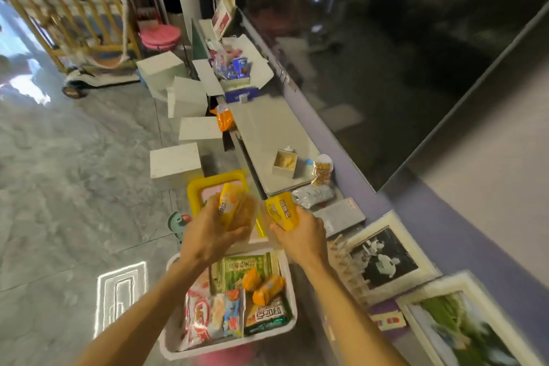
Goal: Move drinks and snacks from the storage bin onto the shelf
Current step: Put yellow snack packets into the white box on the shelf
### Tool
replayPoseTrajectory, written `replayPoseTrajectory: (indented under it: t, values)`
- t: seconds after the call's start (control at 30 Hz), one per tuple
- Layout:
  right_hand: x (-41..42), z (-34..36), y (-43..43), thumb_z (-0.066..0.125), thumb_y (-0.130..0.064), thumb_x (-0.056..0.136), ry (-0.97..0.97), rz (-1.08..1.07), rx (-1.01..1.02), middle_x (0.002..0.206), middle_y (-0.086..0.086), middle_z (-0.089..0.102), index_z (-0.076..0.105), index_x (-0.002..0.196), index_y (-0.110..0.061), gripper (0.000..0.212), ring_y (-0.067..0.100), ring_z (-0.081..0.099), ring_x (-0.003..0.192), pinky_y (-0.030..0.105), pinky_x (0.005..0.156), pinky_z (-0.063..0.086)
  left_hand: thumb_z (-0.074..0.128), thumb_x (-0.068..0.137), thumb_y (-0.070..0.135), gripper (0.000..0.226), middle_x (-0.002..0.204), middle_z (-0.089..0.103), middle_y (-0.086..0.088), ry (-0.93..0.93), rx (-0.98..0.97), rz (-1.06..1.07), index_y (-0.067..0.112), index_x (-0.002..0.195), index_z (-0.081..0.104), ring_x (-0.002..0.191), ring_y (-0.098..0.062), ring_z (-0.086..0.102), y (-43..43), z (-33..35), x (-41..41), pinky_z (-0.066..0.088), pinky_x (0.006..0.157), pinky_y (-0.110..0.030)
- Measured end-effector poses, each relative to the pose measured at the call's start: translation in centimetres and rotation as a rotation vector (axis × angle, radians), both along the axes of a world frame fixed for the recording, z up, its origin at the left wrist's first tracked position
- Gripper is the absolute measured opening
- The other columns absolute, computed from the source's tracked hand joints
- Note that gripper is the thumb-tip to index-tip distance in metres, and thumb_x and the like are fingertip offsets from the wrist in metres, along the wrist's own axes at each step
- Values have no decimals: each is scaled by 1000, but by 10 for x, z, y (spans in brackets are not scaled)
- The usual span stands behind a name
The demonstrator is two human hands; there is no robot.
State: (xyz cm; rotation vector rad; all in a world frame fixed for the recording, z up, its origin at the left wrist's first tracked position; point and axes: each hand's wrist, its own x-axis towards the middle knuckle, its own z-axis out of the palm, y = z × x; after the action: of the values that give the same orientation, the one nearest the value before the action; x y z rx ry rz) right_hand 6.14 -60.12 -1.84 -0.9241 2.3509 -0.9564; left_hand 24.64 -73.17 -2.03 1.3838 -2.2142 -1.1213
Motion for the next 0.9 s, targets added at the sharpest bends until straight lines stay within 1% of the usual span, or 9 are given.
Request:
replayPoseTrajectory:
  t: [0.07,0.17,0.27,0.37,0.47,0.6,0.7,0.83,0.9]
  values:
    - [-1,55,6,86,-47,84,28,-17,-29,74,-16,64,67,88,-25,30,-2,56,66,26,57,41,90,64,60,71,98,70,11,3,-52,-35,36,118,52,79,-11,68,3,54,-1,55,63,-31]
    - [-5,126,20,87,-45,83,57,-52,-61,73,-17,60,61,86,-27,32,9,60,70,29,65,44,95,68,48,70,100,68,9,32,-86,-81,30,123,54,82,-12,65,11,130,-2,45,62,-21]
    - [-7,187,36,87,-47,81,114,-102,-78,78,-10,66,63,88,-24,35,18,64,76,29,66,43,92,64,59,81,104,71,7,38,-170,-141,31,130,54,83,-15,67,17,193,-5,48,65,-29]
    - [-4,233,55,86,-51,81,179,-158,-90,85,-5,69,68,96,-19,40,10,59,72,24,58,40,89,66,62,76,101,69,6,42,-235,-210,32,125,52,82,-19,65,20,240,-12,49,66,-35]
    - [3,263,78,89,-56,76,232,-245,-113,88,-5,72,67,96,-20,46,19,65,80,30,62,47,88,62,68,76,95,71,8,84,-302,-284,36,122,53,81,-19,69,29,276,-23,57,70,-39]
    - [13,292,118,88,-56,79,277,-385,-128,91,-1,71,67,98,-21,46,21,66,83,30,64,48,92,65,57,74,96,70,7,122,-314,-431,31,124,55,82,-17,67,53,312,-41,60,75,-43]
    - [19,310,165,86,-62,80,317,-500,-142,92,-4,70,65,102,-23,49,18,67,83,31,65,56,89,62,62,81,98,72,4,133,-310,-545,30,128,55,83,-18,69,84,330,-58,62,78,-45]
    - [30,328,252,87,-57,79,376,-687,-131,88,-5,66,65,99,-24,44,20,61,77,25,57,40,82,57,70,94,109,74,-1,160,-324,-696,31,136,51,94,-30,71,151,350,-80,61,85,-47]
    - [37,336,302,87,-57,78,401,-778,-119,90,-1,71,68,98,-21,46,25,65,81,31,63,46,81,58,73,95,110,73,0,181,-326,-790,35,139,48,89,-29,73,194,357,-90,63,80,-47]
